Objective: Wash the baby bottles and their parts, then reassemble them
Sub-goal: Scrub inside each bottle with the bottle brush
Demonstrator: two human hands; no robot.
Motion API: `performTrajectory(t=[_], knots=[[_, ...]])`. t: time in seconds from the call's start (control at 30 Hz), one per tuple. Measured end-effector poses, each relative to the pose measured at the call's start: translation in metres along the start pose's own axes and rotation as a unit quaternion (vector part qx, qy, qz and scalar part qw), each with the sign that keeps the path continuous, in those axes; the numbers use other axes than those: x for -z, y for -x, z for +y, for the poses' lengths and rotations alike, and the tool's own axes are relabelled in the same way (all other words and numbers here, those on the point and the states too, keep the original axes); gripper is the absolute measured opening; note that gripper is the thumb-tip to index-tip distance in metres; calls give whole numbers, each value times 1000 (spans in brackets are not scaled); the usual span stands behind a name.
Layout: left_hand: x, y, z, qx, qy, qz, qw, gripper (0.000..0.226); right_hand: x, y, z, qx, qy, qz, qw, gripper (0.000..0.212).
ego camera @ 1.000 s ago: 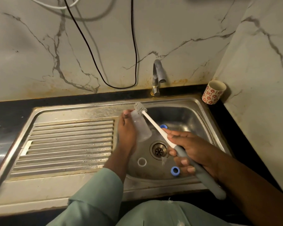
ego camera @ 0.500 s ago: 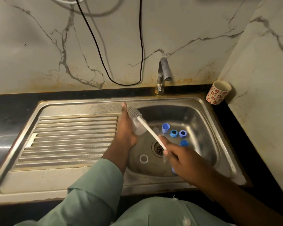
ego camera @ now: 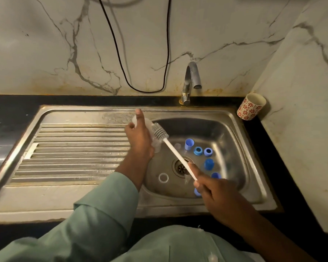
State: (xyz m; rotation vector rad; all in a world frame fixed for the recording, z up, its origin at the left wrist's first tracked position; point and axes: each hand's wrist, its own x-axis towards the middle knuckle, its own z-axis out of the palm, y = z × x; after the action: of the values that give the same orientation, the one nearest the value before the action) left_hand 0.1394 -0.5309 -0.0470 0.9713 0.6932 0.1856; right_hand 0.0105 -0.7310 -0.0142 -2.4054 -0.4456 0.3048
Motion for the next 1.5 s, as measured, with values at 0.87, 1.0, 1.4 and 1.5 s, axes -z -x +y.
performTrajectory(t=[0.87, 1.0, 1.4, 1.5], knots=[[-4, 11, -15, 23, 69, 80, 994, 45, -7, -8, 9, -19, -6, 19, 1000, 47], [-10, 27, -32, 21, 10, 14, 1000, 48, -6, -23, 8, -37, -33, 39, 998, 48], [-9, 31, -29, 17, 40, -32, 999, 50, 2, -24, 5, -39, 7, 27, 999, 51], [-5, 20, -19, -4, 69, 15, 997, 62, 6, 1, 5, -5, 18, -2, 1000, 53]])
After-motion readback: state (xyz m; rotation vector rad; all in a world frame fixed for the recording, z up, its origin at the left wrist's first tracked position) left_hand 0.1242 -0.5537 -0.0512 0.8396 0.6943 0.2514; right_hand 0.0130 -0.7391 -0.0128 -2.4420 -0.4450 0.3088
